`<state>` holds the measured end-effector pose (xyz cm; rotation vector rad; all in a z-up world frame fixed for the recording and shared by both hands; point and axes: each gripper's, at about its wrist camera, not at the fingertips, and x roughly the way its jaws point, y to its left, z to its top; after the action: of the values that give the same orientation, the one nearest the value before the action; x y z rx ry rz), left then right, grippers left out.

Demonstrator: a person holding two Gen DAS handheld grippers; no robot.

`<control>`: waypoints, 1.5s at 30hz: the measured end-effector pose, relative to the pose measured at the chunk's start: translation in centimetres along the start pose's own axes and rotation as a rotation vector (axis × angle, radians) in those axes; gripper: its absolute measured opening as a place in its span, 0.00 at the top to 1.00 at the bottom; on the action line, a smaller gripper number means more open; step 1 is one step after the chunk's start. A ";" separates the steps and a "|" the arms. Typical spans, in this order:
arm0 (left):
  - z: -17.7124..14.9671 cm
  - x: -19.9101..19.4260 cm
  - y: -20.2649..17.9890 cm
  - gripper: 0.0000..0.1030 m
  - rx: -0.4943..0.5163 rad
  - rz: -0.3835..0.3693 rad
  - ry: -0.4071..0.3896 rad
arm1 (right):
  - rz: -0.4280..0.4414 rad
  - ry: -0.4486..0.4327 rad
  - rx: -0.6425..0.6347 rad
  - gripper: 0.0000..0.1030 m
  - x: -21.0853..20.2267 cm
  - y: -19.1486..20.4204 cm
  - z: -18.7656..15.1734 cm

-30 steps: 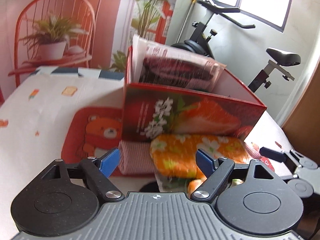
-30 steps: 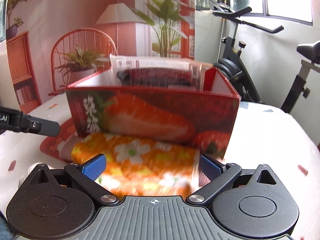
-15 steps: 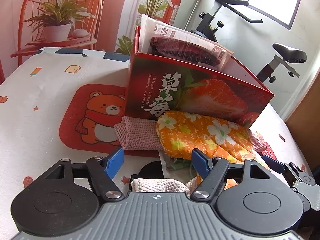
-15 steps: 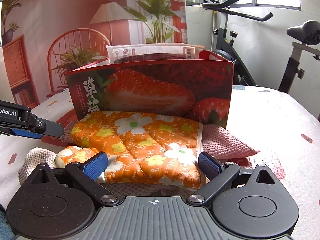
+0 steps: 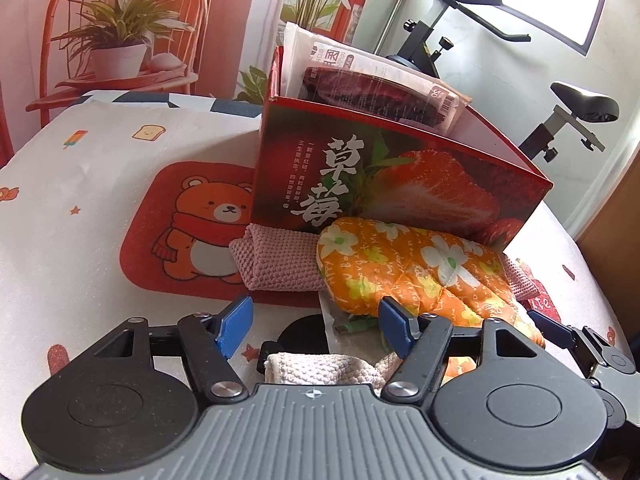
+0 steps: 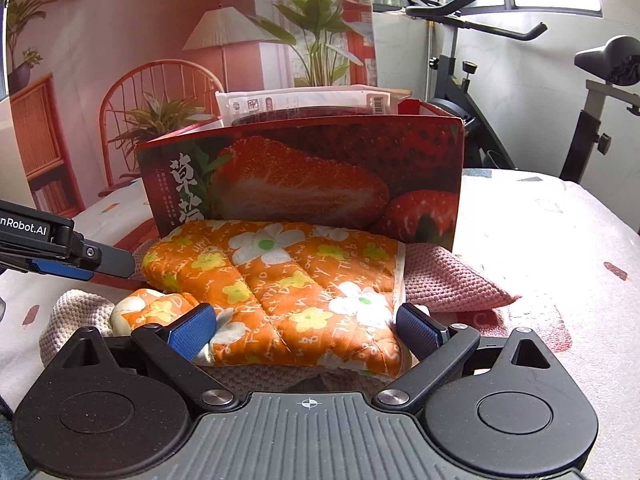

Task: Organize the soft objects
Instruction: 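Move both grippers down to the orange floral cloth beside the box, then close both grippers on the edge of the orange floral cloth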

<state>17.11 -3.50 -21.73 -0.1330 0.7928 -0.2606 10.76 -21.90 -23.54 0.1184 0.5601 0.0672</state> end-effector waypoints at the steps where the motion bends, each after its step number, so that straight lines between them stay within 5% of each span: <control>1: -0.1 -0.2 0.1 0.31 -0.002 0.002 -0.002 | 0.003 -0.001 0.001 0.07 0.0 -0.1 0.0; 10: 0.2 0.3 0.9 0.43 -0.051 0.005 0.025 | 0.018 -0.004 0.014 0.08 -0.1 -0.3 -0.2; 20: 2.9 3.2 -0.1 0.45 -0.082 -0.096 0.082 | 0.032 -0.004 0.036 0.09 0.0 -0.6 -0.2; 25: 3.2 5.5 -0.7 0.46 -0.098 -0.089 0.115 | 0.038 -0.004 0.039 0.09 -0.1 -0.7 -0.3; 26: 3.0 5.6 -0.7 0.49 -0.104 -0.098 0.114 | 0.040 -0.004 0.040 0.09 -0.1 -0.7 -0.3; 28: 2.8 5.4 -1.2 0.76 -0.077 -0.106 0.112 | 0.044 -0.003 0.044 0.09 -0.2 -0.8 -0.2; 31: 2.4 4.3 -1.9 0.84 -0.014 -0.094 0.070 | 0.051 -0.004 0.059 0.09 -0.2 -0.9 -0.1; 45: -0.2 1.0 -1.9 0.85 -0.002 -0.090 0.001 | 0.054 -0.020 0.184 0.18 -1.2 -2.4 0.2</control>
<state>17.32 -5.59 -22.14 -0.1706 0.7888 -0.3446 9.94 -24.47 -23.04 0.3129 0.5424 0.0671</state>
